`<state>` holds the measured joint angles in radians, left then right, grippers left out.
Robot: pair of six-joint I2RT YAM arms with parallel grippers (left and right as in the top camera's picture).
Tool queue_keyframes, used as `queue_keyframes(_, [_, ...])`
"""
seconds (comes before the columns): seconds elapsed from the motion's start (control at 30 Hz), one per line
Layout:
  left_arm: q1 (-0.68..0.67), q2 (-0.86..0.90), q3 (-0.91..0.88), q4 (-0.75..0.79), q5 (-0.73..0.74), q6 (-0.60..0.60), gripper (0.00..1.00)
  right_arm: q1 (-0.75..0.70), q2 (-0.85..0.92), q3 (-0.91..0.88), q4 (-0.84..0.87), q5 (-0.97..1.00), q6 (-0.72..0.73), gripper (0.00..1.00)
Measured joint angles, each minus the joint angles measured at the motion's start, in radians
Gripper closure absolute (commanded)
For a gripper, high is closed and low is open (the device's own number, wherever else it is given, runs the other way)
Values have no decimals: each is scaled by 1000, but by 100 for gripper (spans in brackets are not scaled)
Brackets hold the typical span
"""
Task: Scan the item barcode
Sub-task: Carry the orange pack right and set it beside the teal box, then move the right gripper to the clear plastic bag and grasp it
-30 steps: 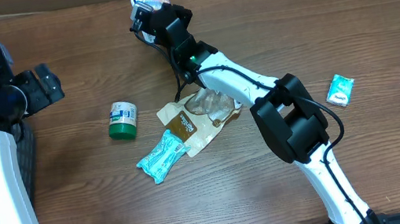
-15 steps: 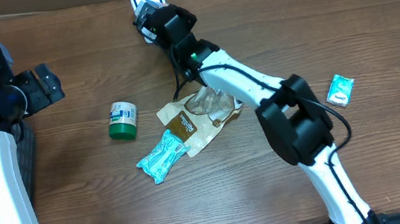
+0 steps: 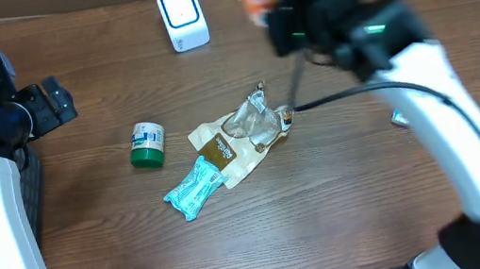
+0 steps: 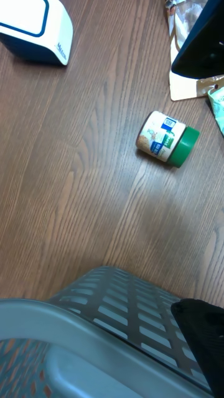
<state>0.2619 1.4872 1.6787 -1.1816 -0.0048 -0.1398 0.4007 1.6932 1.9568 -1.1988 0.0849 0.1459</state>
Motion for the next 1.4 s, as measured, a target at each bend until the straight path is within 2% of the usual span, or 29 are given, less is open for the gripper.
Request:
queue_keyframes(0.13, [0,0,0,0,0,0,1,-140,3,-11,-239,-30,137,96])
queue_keyframes(0.23, [0,0,0,0,0,0,0,-261,21,-67,-295,-40,212,96])
queue_keyframes(0.4, [0,0,0,0,0,0,0,-416,31,-246,-244,-55,262,96])
queue_keyframes(0.67, [0,0,0,0,0,0,0,-518,37,-602,43,-89,280,95])
queue_keyframes(0.73, [0,0,0,0,0,0,0,-519,39,-672,106,-90,284,89])
queue_keyframes(0.77, [0,0,0,0,0,0,0,-519,40,-690,122,-93,287,82])
queue_keyframes(0.83, [0,0,0,0,0,0,0,-518,40,-721,146,-98,290,50])
queue_keyframes(0.87, [0,0,0,0,0,0,1,-519,40,-729,147,-101,290,44])
queue_keyframes(1.2, [0,0,0,0,0,0,1,-518,40,-727,61,-82,287,41])
queue_keyframes(1.4, [0,0,0,0,0,0,0,-511,40,-583,-18,-207,228,42])
